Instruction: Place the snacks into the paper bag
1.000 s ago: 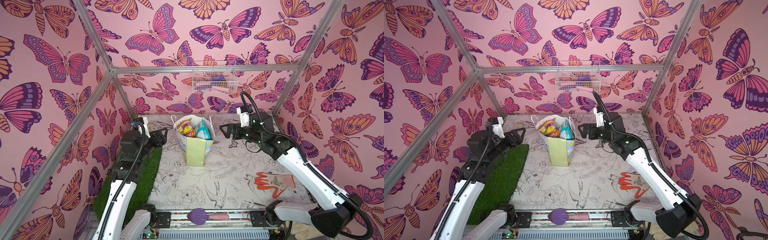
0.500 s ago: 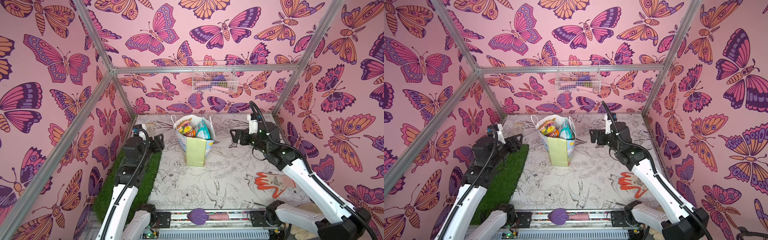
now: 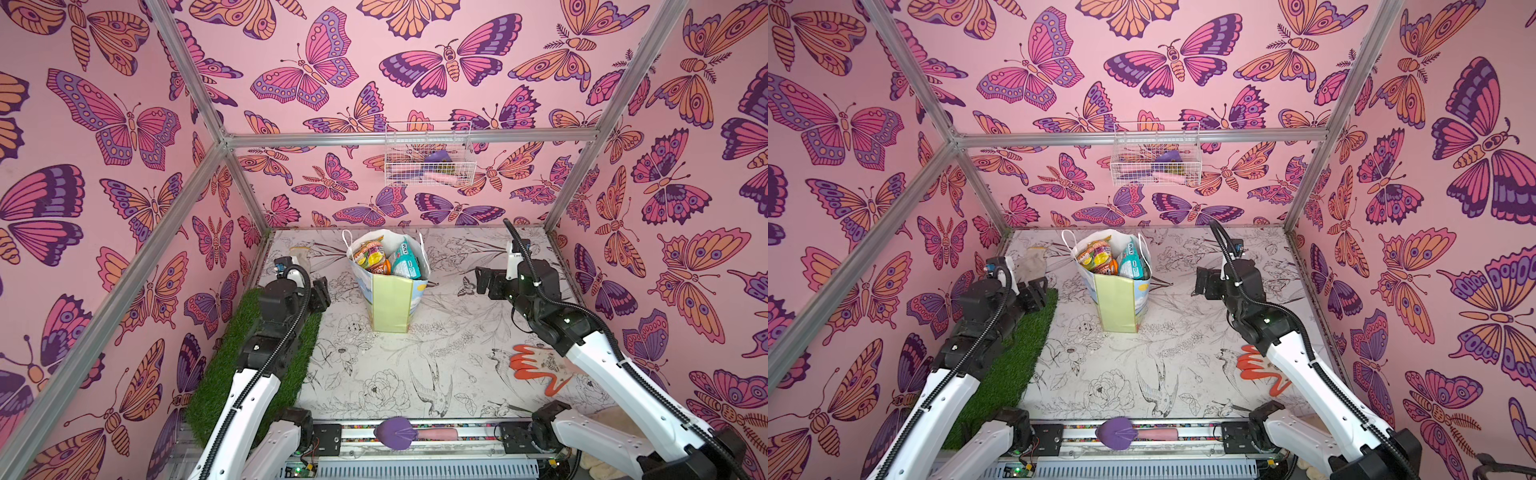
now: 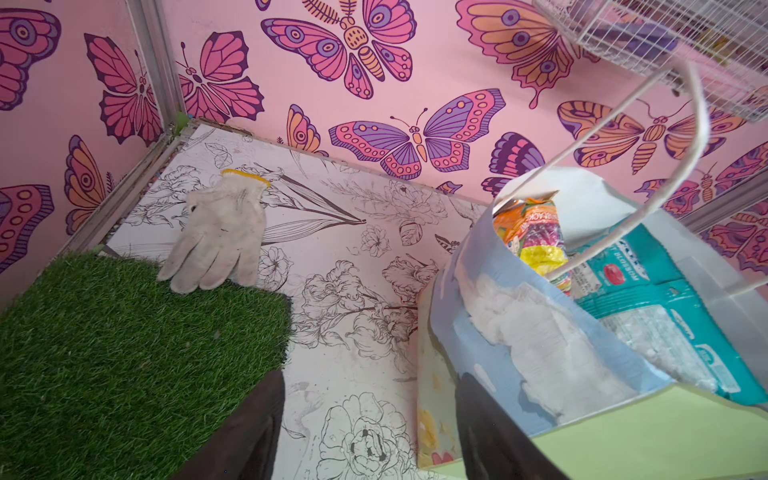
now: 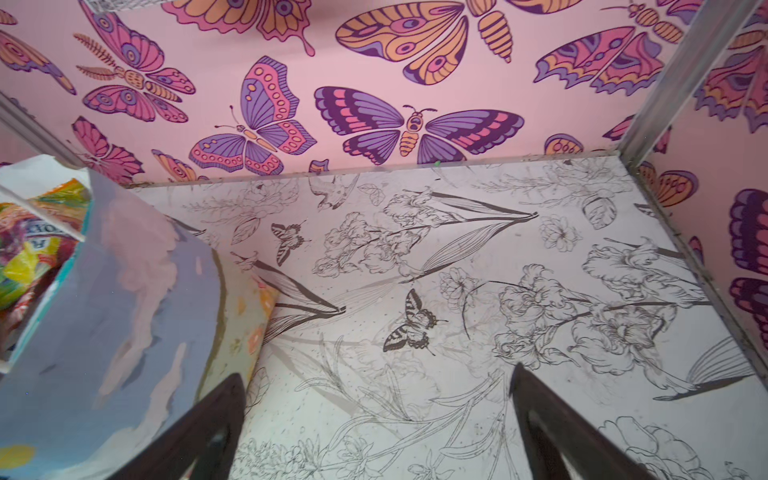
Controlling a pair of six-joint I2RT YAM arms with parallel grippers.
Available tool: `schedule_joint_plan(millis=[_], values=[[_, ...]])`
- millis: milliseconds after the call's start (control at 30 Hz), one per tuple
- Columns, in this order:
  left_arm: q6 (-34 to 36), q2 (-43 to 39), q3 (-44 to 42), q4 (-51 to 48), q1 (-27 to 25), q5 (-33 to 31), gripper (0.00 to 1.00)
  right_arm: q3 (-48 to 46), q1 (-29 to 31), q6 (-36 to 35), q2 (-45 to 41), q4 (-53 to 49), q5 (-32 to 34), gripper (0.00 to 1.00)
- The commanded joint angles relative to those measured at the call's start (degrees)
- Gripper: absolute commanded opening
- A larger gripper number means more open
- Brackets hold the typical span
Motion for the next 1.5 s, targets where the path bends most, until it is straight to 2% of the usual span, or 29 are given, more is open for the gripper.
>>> schedule_joint_plan(millis=[0,300,633,900,1467], values=[[3.1,-1.0,-2.1,1.0,-0.8,-3.2,0.66,-4.1,-0.4,-3.0,-2.3,4.6,6.3,0.99],[4.8,-2.3,-6.9,4.2,-2.0,-7.5,0.65,-16.3,-0.4,-7.3,-9.1,15.6,16.4,1.00],[4.9,-3.1,-12.0,7.5,-3.3,-10.6,0.65,-24.1,-0.4,-9.4,-11.0,20.8,22.8,0.99],[6.1,-3.1,-14.7,9.1,-4.0,-13.4,0.64,-27.8,-0.7,-9.4,-10.7,24.6,24.6,0.99],[7.5,-3.7,-19.9,11.9,-6.1,-19.4,0.63,-31.5,-0.6,-8.7,-10.0,24.4,27.4,0.99]])
